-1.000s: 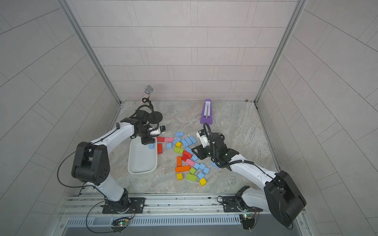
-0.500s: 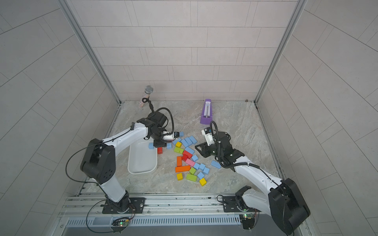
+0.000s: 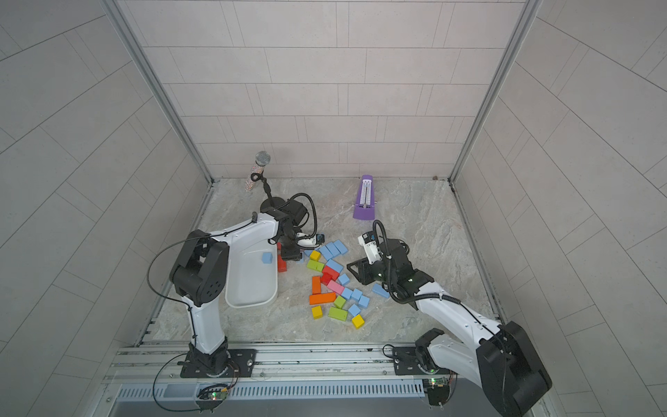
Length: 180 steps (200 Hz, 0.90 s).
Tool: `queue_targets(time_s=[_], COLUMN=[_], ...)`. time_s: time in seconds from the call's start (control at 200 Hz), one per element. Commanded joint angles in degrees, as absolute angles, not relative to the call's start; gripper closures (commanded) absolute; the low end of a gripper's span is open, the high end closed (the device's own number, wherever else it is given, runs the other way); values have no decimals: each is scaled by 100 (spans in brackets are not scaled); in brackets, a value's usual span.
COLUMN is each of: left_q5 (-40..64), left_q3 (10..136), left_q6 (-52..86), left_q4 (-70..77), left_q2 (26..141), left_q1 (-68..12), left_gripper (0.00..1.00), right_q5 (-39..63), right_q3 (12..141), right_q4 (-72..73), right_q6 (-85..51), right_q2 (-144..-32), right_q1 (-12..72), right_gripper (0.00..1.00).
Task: Pick out the blue building blocks
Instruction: Pick up the building block from the center of the board.
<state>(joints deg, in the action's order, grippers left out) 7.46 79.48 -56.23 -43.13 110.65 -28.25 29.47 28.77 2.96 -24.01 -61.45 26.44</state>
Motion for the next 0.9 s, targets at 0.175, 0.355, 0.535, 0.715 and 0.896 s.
queue_targets(time_s=[0.175,0.355,0.535,0.715,0.896], left_q5=[974,1071,1130,1181,1371], left_q3=[8086,8084,8320,8297,8011], left_q6=[-5498,-5436,-5371,-5418,-5764], left_q4=[-4482,-4500,-4867,-5149,-5596], left_q2=[11275,11320,11206,10538,9634], left_q1=[-2892,-2892,-2879,-2755,-2203], left_gripper=[41,54,69,70,72], right_q5=[2918,2918,2814,2756,2474], right_q3=[2805,2795,2847,3033,3453], right_q4=[245,230,134,79,380], right_q6=[-2329,-2329,-2338,-2384,-2372], right_q2=[-6012,-6007,-5960,-6025,-6565], right_q1=[2604,2600,2593,2690,3252], right_gripper=[61,61,61,61,60])
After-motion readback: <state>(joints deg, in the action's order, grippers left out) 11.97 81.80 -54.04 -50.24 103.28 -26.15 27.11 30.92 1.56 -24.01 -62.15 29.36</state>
